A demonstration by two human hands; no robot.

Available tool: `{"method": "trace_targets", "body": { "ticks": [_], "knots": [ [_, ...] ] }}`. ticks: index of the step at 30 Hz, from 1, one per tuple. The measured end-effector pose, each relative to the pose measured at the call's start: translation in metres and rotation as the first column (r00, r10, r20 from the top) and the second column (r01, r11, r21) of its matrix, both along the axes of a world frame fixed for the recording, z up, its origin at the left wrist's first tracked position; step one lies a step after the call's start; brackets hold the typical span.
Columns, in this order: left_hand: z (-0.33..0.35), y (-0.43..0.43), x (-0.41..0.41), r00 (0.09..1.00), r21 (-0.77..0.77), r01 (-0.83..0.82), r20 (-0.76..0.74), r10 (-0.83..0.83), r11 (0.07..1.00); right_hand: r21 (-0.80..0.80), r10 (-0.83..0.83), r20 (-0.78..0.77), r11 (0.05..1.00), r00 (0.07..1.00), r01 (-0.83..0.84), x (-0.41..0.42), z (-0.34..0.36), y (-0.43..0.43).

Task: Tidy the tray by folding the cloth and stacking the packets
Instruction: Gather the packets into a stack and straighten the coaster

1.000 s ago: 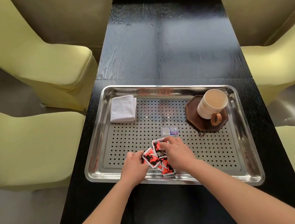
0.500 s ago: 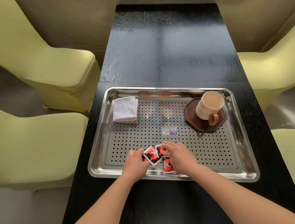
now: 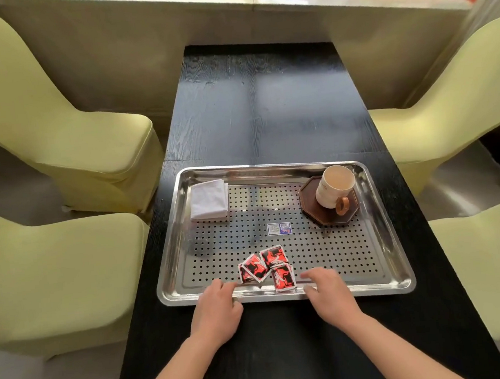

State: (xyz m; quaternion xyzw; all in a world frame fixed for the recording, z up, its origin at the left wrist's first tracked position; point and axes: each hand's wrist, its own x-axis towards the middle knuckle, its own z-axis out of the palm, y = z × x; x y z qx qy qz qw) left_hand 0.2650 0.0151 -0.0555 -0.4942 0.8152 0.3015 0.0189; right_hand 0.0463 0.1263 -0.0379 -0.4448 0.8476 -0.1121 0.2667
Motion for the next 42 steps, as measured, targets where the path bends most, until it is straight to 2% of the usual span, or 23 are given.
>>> {"method": "trace_targets", "body": {
  "ticks": [6,11,20,26,32,37,42],
  "knots": [
    [-0.003,0.008,0.015,0.995,-0.110,0.095,-0.002,-0.096,0.989,0.021,0.012,-0.017,1.000,1.000,-0.011,0.012,0.005,0.006],
    [-0.004,0.011,0.010,0.997,-0.215,0.061,0.065,-0.048,0.975,-0.005,0.059,-0.012,0.998,0.998,-0.059,0.011,-0.001,-0.006],
    [0.000,0.018,-0.001,0.992,-0.163,-0.030,0.118,0.050,0.986,-0.087,0.185,-0.010,0.979,0.983,-0.185,-0.010,-0.019,-0.014],
    [-0.005,0.013,0.006,0.988,-0.164,0.077,0.142,-0.053,0.983,-0.036,0.186,0.001,0.982,0.983,-0.185,-0.016,-0.014,-0.003],
    [-0.007,0.001,0.007,0.976,-0.214,0.180,0.164,-0.146,0.960,0.018,0.292,-0.133,0.956,0.947,-0.292,-0.009,-0.012,0.014],
    [-0.006,0.006,0.008,0.976,-0.242,0.183,0.159,-0.147,0.953,-0.006,0.231,-0.152,0.972,0.961,-0.235,-0.002,-0.012,0.019],
    [-0.011,0.030,0.017,0.981,-0.252,0.169,0.135,-0.138,0.953,0.001,0.239,-0.145,0.971,0.960,-0.241,0.000,-0.011,0.037]
  ]
}}
